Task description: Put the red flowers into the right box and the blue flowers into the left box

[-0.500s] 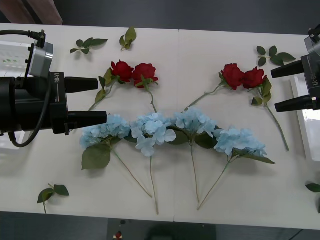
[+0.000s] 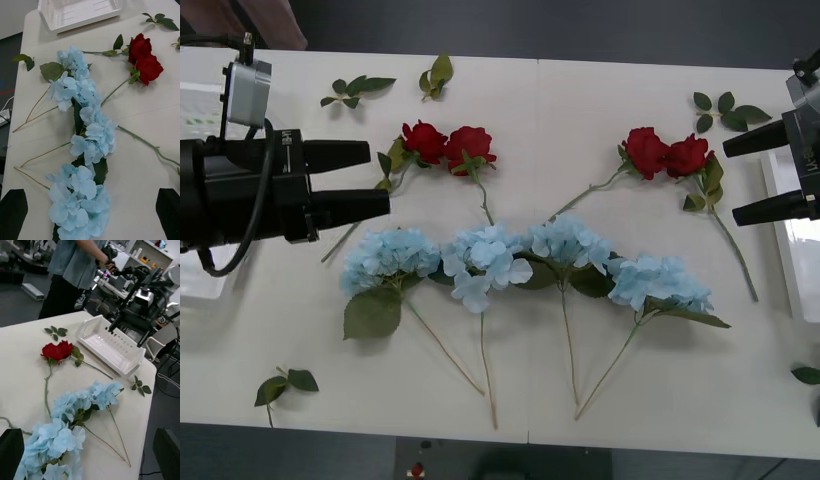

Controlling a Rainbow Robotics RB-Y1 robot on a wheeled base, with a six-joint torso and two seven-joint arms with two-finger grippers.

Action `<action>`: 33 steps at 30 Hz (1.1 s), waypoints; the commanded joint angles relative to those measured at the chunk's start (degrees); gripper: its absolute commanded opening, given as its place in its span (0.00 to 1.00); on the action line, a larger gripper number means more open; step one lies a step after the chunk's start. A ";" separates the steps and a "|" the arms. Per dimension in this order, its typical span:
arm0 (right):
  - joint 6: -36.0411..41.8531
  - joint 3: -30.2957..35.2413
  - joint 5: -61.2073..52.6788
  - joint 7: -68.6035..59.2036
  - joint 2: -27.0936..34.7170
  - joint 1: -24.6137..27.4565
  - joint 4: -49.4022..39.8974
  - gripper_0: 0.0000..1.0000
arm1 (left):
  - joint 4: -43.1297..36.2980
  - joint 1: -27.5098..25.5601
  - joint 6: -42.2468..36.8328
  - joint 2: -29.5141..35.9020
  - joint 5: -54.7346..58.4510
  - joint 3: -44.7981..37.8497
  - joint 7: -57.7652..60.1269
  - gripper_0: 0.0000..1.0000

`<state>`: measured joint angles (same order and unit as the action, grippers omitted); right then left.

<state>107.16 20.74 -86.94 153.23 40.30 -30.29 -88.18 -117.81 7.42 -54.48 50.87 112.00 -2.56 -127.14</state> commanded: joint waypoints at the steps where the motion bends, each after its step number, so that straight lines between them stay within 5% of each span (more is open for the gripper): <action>1: -0.03 0.18 2.30 1.77 3.21 -1.35 -1.12 1.00 | 3.11 4.80 0.25 2.13 -3.63 -0.34 7.08 1.00; 19: -4.86 0.18 19.44 -22.80 4.35 0.24 -1.12 1.00 | 24.12 18.77 0.08 2.21 -18.57 7.57 11.56 1.00; 33: -18.22 -6.50 35.00 -41.70 5.49 4.10 -1.12 1.00 | 42.13 32.40 0.34 2.21 -23.50 18.99 11.38 1.00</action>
<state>90.50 15.81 -54.01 116.11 43.49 -25.34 -88.19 -76.46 36.19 -54.50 51.86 89.13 15.31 -116.80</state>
